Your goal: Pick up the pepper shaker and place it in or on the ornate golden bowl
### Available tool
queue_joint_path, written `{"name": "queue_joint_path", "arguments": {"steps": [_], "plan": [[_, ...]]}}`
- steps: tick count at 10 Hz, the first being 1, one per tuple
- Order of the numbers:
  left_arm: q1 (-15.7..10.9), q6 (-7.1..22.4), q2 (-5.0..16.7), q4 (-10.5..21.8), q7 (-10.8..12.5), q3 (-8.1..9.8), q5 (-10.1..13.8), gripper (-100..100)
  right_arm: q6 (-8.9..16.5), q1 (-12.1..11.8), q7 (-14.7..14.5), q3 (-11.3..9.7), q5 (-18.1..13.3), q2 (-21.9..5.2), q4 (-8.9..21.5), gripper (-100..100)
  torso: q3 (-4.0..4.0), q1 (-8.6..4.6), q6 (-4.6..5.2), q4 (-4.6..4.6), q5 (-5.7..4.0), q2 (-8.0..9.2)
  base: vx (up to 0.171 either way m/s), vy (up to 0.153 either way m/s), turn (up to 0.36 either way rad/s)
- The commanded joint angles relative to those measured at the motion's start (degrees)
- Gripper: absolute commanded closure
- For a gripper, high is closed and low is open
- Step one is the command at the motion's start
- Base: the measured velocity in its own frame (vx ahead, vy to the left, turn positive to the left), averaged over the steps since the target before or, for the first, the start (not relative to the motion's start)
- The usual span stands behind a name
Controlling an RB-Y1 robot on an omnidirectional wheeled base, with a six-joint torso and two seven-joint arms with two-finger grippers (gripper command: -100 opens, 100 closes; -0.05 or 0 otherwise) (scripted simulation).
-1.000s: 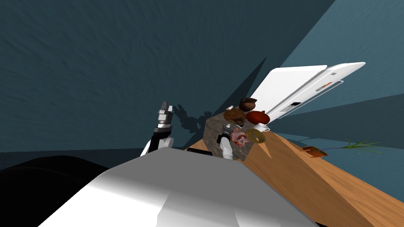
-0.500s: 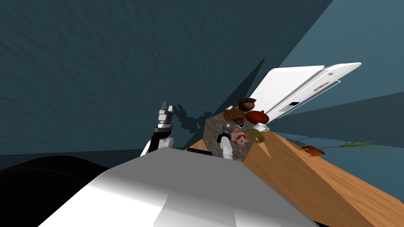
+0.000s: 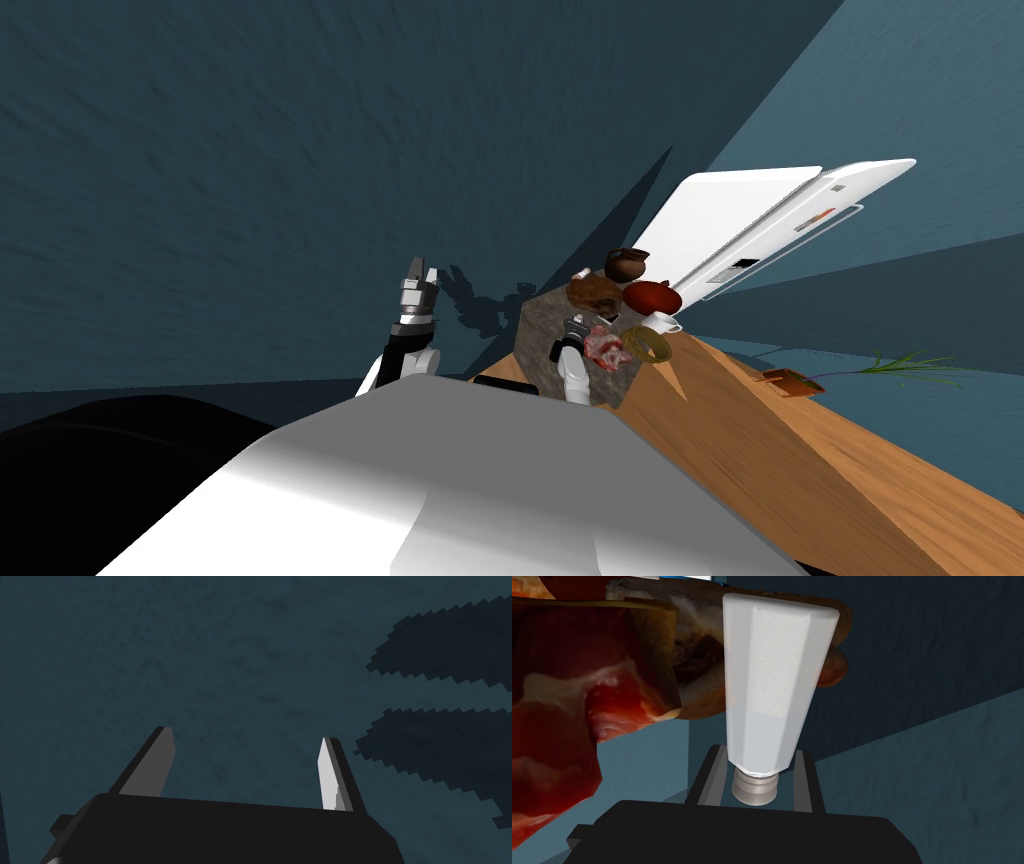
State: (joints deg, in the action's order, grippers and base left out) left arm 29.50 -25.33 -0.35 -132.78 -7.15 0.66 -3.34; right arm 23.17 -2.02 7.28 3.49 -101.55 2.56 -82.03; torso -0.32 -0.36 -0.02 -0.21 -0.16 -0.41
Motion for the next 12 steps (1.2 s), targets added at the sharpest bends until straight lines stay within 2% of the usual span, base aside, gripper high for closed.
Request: {"name": "queue_joint_path", "arguments": {"steps": [1, 4, 7, 9, 10, 11, 12], "plan": [[0.0, 0.0, 0.0, 0.0, 0.0, 0.0, 0.0, 0, -0.69, 0.31, -0.2, -0.84, 0.36, -2.09, 0.29, 100, 0.0, 0.0, 0.0, 0.0, 0.0, 0.0, -0.096, 0.07, 0.018], [-0.03, 0.0, -0.01, 0.0, 0.0, -0.01, 0.0, 0, -2.65, 1.97, -1.16, -2.48, 1.81, -7.03, 1.18, 100, 0.4, 0.51, -0.02, -0.12, -0.07, 0.99, -0.238, 0.107, -0.007], [-0.03, 0.01, -0.01, 0.01, 0.0, -0.01, 0.0, 0, -5.12, 4.79, -2.88, -4.02, 4.27, -10.66, 2.62, 100, 0.46, 0.35, -0.04, -0.1, -0.07, 1.07, -0.237, 0.061, -0.047], [-0.02, 0.0, -0.01, 0.01, 0.0, -0.01, 0.0, 0, -6.82, 7.19, -4.44, -4.88, 6.41, -12.18, 3.86, 100, 0.37, 0.22, -0.06, -0.13, -0.08, 0.91, -0.212, 0.022, -0.068], [-0.02, 0.01, 0.0, 0.01, 0.0, -0.01, 0.0, 0, -6.82, 7.19, -4.44, -4.88, 6.41, -12.18, 3.86, 100, 0.36, 0.2, -0.08, -0.13, -0.09, 0.9, -0.155, 0.007, -0.014], [-0.02, 0.0, 0.0, 0.01, 0.0, 0.0, 0.0, 0, -8.44, 9.84, -6.28, -5.56, 8.85, -13.13, 5.29, 100, 0.28, 0.17, -0.08, -0.14, -0.09, 0.73, -0.221, -0.031, -0.093], [-0.02, 0.0, 0.0, 0.0, 0.0, 0.0, 0.0, 0, -8.44, 9.92, -6.28, -5.56, 8.85, -13.13, 5.29, 100, 0.33, 0.04, -0.08, -0.15, -0.13, 0.86, -0.195, -0.038, -0.047]]}}
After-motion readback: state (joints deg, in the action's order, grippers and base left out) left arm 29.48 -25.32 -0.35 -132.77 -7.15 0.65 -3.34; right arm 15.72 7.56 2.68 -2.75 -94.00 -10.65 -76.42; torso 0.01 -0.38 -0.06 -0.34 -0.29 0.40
